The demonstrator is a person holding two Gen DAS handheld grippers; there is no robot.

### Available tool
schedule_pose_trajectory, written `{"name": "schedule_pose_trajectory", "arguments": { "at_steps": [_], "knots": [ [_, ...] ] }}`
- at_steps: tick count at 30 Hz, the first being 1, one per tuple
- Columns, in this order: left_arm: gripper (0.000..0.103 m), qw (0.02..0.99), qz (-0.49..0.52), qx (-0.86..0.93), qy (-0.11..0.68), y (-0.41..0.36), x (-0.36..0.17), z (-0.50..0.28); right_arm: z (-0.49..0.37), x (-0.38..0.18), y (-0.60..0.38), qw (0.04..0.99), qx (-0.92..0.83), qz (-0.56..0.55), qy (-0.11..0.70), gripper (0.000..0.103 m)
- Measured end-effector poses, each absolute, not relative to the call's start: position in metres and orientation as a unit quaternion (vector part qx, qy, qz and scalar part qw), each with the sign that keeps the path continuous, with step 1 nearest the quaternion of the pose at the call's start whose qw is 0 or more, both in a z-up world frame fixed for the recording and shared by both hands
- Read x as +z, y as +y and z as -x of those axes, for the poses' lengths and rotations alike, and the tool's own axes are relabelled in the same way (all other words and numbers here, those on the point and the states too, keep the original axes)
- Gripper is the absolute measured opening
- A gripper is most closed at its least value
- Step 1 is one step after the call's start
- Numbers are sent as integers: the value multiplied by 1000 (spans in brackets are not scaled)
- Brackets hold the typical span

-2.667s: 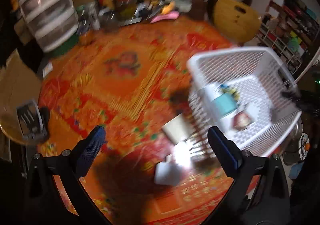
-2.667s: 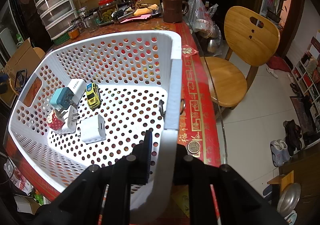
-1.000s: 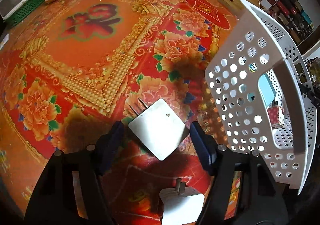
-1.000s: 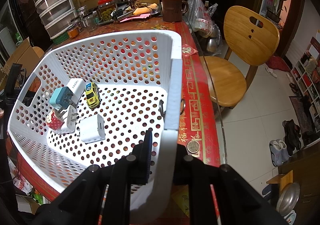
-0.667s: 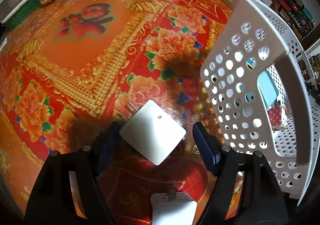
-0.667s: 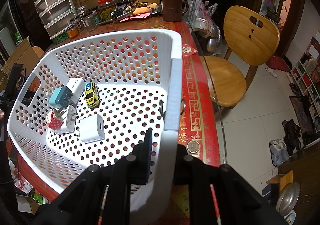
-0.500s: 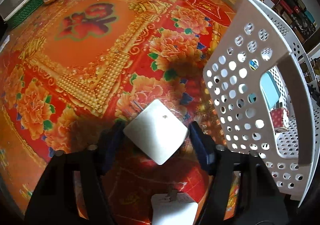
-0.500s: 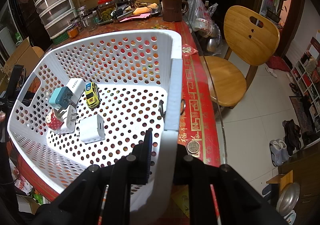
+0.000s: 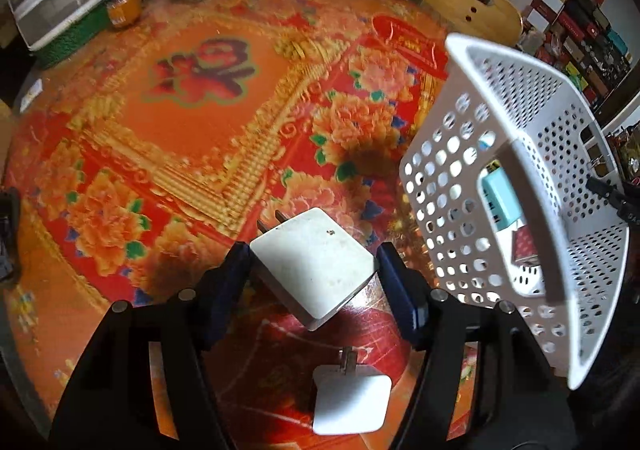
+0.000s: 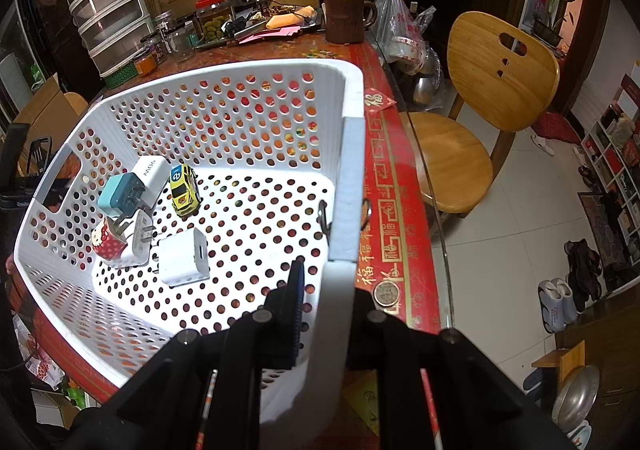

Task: Organize rigid objects
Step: 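Carry the square white charger into the basket and open the left tool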

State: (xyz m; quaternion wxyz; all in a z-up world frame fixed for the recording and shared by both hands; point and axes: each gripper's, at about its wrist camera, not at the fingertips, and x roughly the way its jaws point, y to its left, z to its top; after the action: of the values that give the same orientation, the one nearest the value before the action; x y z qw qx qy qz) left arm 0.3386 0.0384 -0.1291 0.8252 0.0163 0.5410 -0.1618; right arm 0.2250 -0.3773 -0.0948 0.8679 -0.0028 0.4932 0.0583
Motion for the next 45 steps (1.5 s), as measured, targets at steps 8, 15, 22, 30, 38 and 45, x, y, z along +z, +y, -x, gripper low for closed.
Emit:
{"name": "schedule_pose_trajectory", "arguments": {
  "at_steps": [8,15,22,30,38,45],
  "knots": [
    [63,856,-19,-162,490,43,-60,-316,-225,-95,-377,868,58,3,493,13],
    [63,868,-55,-197,453,-9,8,-293,-226,-94,-376,868,59,2,493,13],
    [63,841,-96,-239,475,-93,-1,-292,-226,-94,-376,868,59,2,493,13],
    [43,786,-154,-260,539,-160,-60,-308,-226,-95,-375,867,60,3,494,14],
    [42,802,-124,-259,523,-138,-51,-307,-225,-95,-376,867,64,2,495,15],
    [75,842,-105,-223,480,-70,-8,-284,-226,-96,-376,866,64,2,496,16]
  ]
}}
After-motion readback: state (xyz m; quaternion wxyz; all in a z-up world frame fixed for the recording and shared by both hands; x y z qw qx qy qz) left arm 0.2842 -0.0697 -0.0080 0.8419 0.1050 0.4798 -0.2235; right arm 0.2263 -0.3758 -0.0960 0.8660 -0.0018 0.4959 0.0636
